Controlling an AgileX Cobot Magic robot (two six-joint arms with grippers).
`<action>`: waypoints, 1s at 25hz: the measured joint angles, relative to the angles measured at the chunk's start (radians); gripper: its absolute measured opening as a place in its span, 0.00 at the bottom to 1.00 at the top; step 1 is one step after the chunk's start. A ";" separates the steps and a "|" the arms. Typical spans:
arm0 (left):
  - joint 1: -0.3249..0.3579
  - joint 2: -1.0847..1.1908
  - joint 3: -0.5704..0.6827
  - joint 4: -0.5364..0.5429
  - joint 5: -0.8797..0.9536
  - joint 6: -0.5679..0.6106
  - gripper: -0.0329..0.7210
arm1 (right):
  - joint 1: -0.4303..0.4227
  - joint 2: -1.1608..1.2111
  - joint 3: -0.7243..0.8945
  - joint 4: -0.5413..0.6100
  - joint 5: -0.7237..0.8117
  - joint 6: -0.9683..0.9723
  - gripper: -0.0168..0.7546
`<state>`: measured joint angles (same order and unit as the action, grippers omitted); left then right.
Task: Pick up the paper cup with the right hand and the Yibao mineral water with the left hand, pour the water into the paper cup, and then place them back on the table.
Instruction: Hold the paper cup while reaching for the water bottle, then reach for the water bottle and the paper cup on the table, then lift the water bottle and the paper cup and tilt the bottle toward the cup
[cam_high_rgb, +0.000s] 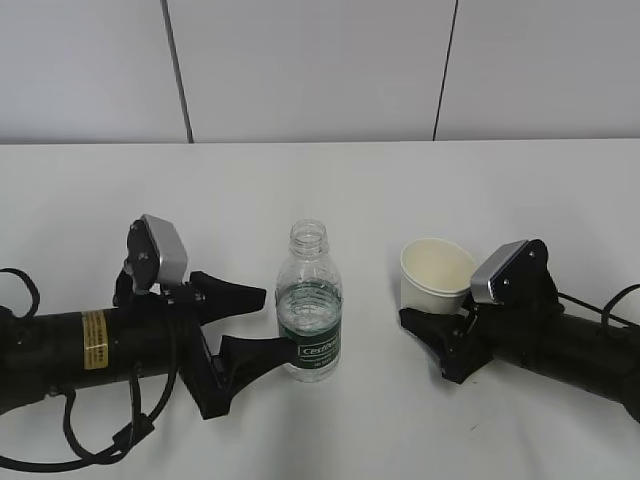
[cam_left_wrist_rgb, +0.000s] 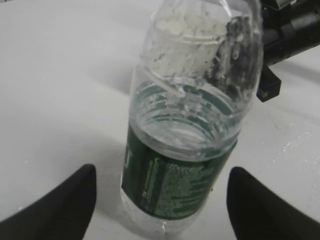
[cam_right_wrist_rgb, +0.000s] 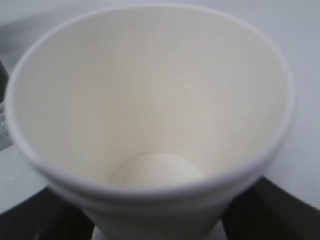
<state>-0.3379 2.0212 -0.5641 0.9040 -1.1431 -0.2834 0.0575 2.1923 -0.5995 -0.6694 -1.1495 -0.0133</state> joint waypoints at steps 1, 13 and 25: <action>0.000 0.000 -0.008 0.000 0.000 -0.017 0.73 | 0.000 0.000 0.000 0.000 0.000 0.000 0.69; -0.062 0.073 -0.122 0.111 0.002 -0.148 0.81 | 0.000 0.000 0.000 0.002 0.000 0.000 0.69; -0.116 0.110 -0.140 0.003 -0.001 -0.151 0.81 | 0.000 0.000 0.000 0.002 0.000 0.000 0.69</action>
<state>-0.4535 2.1312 -0.7044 0.9075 -1.1440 -0.4348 0.0575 2.1923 -0.5995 -0.6678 -1.1495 -0.0133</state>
